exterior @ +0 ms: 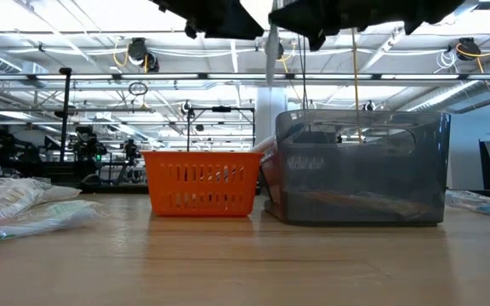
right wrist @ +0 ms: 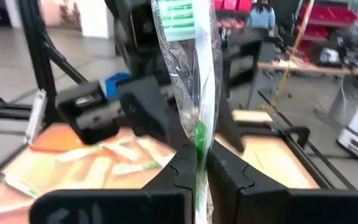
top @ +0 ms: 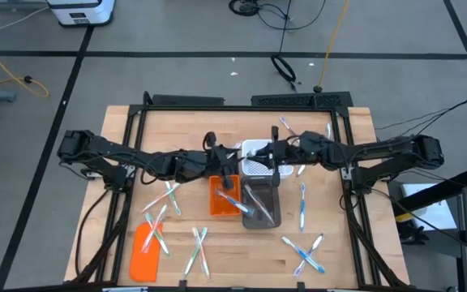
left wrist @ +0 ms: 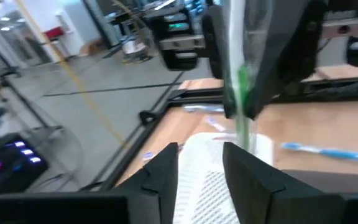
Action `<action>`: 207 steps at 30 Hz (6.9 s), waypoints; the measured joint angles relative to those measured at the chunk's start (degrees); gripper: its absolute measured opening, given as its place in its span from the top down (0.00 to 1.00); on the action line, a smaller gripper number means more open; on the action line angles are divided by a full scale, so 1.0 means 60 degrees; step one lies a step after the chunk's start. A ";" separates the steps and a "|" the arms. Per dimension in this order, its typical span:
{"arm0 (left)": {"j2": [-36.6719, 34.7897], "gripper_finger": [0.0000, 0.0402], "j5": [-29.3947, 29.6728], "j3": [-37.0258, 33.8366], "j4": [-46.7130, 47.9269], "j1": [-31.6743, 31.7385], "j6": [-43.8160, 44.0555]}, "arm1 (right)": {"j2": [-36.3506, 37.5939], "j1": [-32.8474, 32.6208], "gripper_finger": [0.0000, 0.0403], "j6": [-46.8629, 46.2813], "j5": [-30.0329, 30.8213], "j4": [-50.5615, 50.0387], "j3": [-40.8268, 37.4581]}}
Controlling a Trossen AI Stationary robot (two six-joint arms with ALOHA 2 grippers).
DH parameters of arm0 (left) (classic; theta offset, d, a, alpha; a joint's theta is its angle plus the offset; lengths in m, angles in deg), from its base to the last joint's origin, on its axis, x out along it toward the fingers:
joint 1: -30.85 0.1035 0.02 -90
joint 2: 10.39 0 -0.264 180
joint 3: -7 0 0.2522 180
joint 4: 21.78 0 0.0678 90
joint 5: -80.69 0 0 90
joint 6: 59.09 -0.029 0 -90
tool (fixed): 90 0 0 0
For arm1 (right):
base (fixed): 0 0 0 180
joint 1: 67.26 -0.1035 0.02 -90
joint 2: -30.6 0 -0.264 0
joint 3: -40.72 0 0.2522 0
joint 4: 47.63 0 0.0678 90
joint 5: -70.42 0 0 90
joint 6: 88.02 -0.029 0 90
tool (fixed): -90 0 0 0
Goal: Pick & Place Toothbrushes
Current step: Put the green toothbrush into the white bin, then put the violet toothbrush into the black bin
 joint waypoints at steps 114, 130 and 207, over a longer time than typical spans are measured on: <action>-0.0026 0.60 0.0472 0.0004 0.1671 -0.0103 0.0617 | 0.2929 0.2300 0.67 -0.1095 0.0390 -1.0269 -0.0568; -0.0026 0.60 0.0472 0.0004 0.1671 -0.0077 0.0617 | 0.2618 0.2290 0.67 -0.0385 0.0854 -1.1597 -0.0933; -0.0026 0.60 0.0472 0.0004 0.1733 -0.0077 0.0664 | -0.0888 0.1843 0.97 0.2436 0.1858 -1.0129 -0.1652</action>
